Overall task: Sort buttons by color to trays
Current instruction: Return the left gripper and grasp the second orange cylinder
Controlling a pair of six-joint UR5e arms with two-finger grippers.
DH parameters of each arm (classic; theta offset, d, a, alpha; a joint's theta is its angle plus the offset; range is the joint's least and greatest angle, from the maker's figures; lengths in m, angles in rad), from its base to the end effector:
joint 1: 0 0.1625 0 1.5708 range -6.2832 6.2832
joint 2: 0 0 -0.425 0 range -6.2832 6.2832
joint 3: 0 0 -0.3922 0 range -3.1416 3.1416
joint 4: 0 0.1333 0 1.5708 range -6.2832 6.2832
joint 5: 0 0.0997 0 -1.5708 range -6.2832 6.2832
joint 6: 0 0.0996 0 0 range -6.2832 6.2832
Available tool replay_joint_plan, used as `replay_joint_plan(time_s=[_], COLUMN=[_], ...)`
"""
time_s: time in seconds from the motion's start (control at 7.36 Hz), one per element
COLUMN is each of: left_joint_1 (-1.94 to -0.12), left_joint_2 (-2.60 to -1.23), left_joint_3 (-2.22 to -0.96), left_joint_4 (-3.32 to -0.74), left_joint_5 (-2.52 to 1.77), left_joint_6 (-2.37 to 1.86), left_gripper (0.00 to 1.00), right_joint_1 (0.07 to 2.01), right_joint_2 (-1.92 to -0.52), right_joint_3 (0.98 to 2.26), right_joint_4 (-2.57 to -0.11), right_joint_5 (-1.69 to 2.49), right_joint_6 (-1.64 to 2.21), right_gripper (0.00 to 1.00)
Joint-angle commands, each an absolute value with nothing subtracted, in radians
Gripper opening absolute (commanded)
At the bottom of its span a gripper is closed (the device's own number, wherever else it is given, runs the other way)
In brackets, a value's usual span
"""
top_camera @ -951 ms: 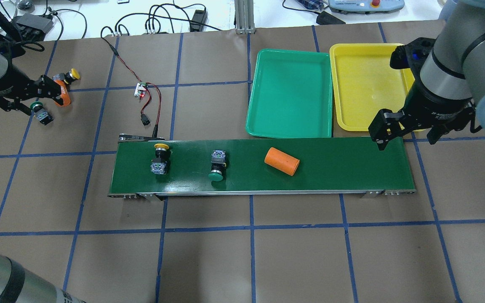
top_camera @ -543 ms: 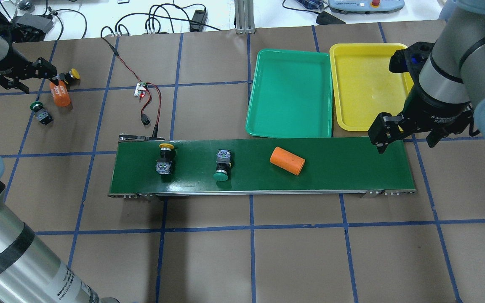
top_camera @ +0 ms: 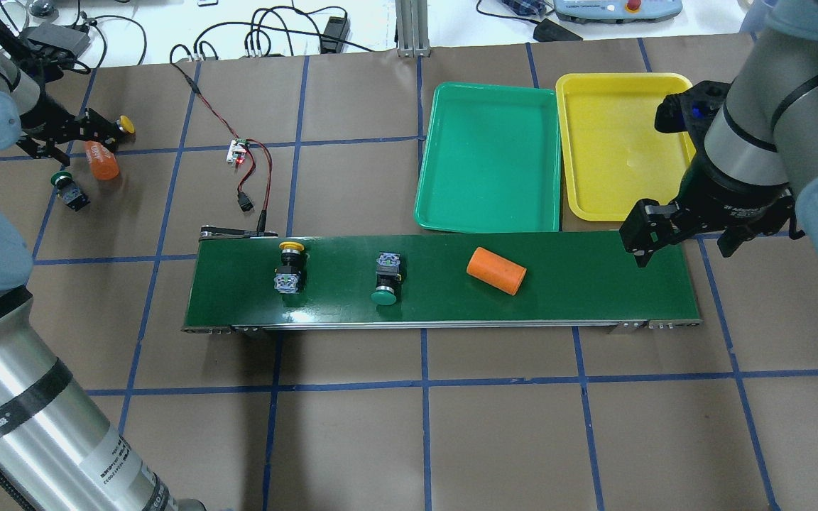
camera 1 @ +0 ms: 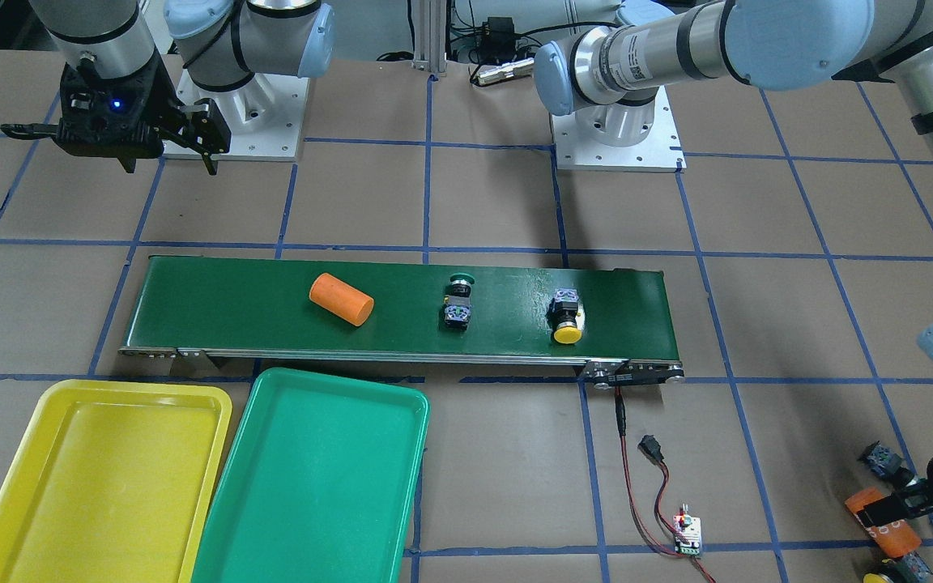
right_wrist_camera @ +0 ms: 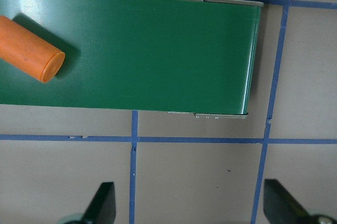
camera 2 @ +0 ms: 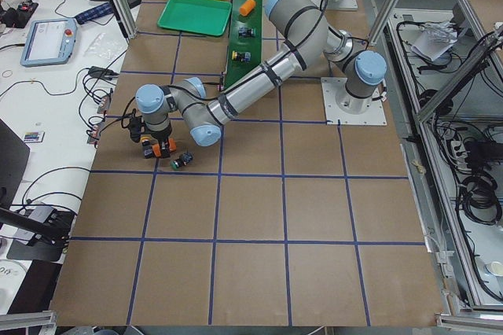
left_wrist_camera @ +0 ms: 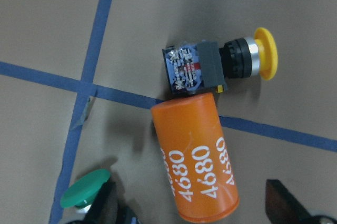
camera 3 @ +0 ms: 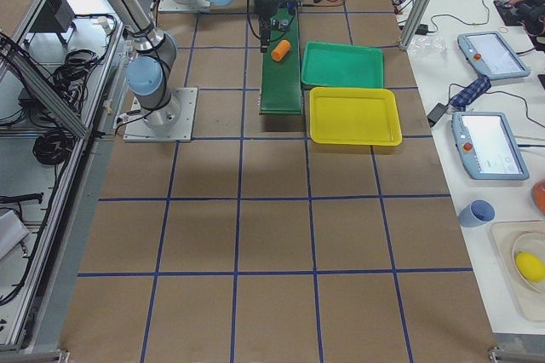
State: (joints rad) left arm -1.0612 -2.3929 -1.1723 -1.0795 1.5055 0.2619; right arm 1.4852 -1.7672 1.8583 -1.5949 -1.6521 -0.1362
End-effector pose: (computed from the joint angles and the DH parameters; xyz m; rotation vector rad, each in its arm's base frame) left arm 0.2561 -0.7448 0.1982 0.3800 -3.0803 0.1355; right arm 0.0905 -0.4097 0.4379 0.0817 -3.0650 -0.1159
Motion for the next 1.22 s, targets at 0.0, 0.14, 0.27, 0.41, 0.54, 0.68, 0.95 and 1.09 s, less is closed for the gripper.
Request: replay_joint_plan(time_s=[0.0,0.14,0.27,0.41,0.54,0.68,0.95,1.09], left_joint_1=[-1.068,-1.066,-1.068,-1.080,-1.092,-1.104,-1.170,-1.195], left_joint_2=[-2.413,-2.413,-2.413,-2.381,-2.305,-2.221,-2.023,-1.940], left_joint_3=[-1.170,-1.170,-1.170,-1.180,-1.184,-1.240,-1.467,-1.567], left_joint_4=[-1.057,-1.058,-1.061,-1.103,-1.265,-1.343,-1.348,-1.348], left_joint_5=[1.503,1.502,1.491,1.488,1.479,1.473,1.486,1.477], left_joint_6=[0.259,0.258,0.258,0.246,0.194,0.123,-0.143,-0.291], left_gripper=[0.58,0.24,0.10,0.07,0.03,0.02,0.02,0.02], right_joint_1=[1.485,1.485,1.485,1.485,1.485,1.483,1.479,1.456], right_joint_2=[-1.772,-1.773,-1.773,-1.772,-1.775,-1.776,-1.775,-1.770], right_joint_3=[1.862,1.862,1.862,1.864,1.864,1.864,1.862,1.867], right_joint_4=[-1.595,-1.595,-1.595,-1.595,-1.594,-1.594,-1.597,-1.615], right_joint_5=[-1.652,-1.652,-1.652,-1.652,-1.652,-1.652,-1.652,-1.649], right_joint_6=[-0.137,-0.135,-0.135,-0.135,-0.135,-0.135,-0.133,-0.132], right_gripper=[0.99,0.99,0.99,0.99,0.99,0.99,0.99,0.99])
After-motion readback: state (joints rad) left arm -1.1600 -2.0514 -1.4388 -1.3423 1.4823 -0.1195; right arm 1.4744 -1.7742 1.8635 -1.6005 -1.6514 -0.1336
